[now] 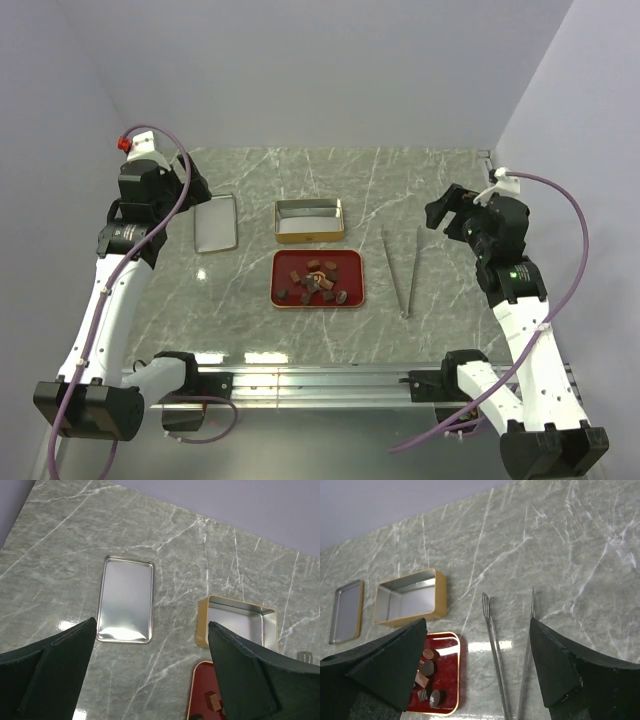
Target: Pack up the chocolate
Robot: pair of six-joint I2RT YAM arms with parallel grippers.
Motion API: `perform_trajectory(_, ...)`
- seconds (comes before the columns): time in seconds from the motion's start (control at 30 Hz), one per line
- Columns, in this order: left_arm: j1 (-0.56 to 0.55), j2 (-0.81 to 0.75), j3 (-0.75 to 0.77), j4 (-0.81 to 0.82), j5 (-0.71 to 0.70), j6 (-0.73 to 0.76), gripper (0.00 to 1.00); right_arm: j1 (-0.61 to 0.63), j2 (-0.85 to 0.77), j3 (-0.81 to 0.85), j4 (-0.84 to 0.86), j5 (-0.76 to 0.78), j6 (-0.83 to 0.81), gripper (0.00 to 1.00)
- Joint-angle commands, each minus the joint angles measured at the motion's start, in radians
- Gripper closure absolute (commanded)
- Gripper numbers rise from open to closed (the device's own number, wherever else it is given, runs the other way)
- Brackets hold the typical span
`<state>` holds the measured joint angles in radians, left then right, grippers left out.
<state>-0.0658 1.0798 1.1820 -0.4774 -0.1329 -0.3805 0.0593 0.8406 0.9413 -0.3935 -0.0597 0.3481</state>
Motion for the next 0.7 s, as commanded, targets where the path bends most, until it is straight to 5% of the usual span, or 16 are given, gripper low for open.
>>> perform_trajectory(0.0,0.001,-0.014,0.021,0.005,-0.004,0.009,0.01,0.005,-0.018,0.014,-0.044,0.026,-0.038,0.10)
perform_trajectory(0.67,0.001,-0.100,-0.042,-0.070,0.065,-0.008,0.00,0.013,-0.038,-0.122,-0.048,-0.022,0.009,0.10)
